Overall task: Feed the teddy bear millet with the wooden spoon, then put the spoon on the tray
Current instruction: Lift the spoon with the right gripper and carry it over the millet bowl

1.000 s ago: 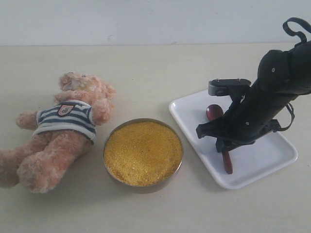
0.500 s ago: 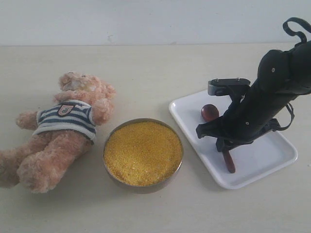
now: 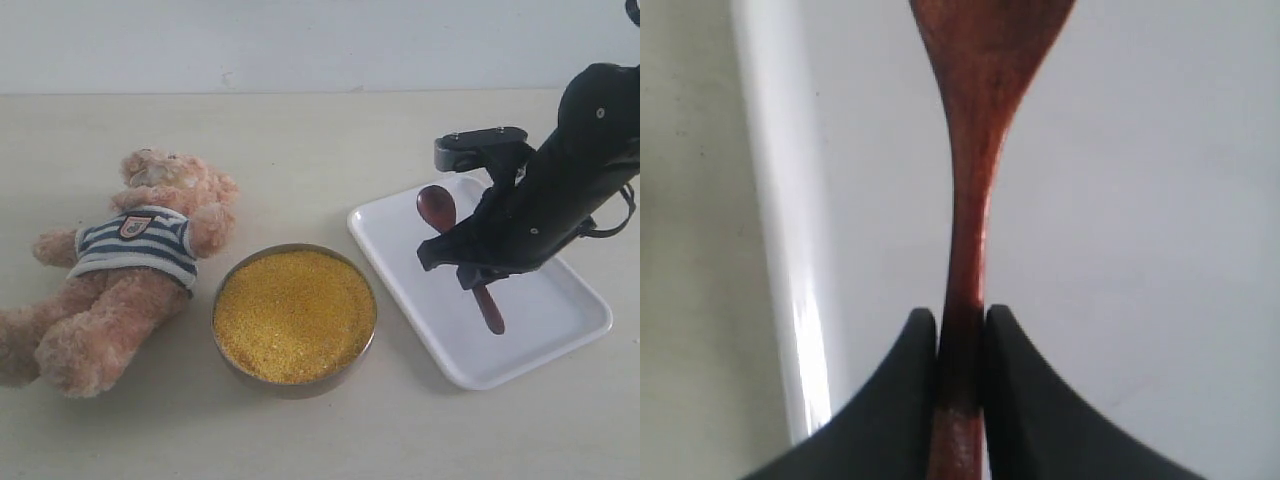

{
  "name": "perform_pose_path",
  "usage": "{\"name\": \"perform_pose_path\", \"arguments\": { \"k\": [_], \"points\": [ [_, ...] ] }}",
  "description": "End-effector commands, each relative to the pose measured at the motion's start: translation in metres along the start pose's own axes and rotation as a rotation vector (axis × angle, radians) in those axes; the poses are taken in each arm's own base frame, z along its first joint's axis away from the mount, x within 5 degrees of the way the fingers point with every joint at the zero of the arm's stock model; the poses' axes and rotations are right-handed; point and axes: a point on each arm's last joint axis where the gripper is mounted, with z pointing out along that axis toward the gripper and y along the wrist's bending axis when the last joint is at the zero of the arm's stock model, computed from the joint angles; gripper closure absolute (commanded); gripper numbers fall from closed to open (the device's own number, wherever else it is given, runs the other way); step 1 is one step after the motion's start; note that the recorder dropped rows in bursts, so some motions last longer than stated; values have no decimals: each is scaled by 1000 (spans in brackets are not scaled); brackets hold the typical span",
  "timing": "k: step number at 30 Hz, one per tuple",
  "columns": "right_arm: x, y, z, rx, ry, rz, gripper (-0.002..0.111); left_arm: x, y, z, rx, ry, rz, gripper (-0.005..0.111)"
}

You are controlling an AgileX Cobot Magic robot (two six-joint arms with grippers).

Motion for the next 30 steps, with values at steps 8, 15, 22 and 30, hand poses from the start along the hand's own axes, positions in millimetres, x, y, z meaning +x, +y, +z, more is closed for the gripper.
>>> {"name": "perform_pose_path", "arguments": {
  "k": [8, 15, 22, 30],
  "points": [
    [6, 6, -52, -7, 106, -118, 109, -2, 0, 0, 7, -8, -6, 103],
    [4, 39, -88, -57, 192, -260, 109, -1, 0, 0, 8, -4, -6, 103],
    [10, 61, -92, -57, 246, -345, 109, -1, 0, 0, 8, -4, -6, 103],
    [3, 70, -105, 4, 238, -395, 109, -1, 0, 0, 7, -8, -6, 103]
  ]
}}
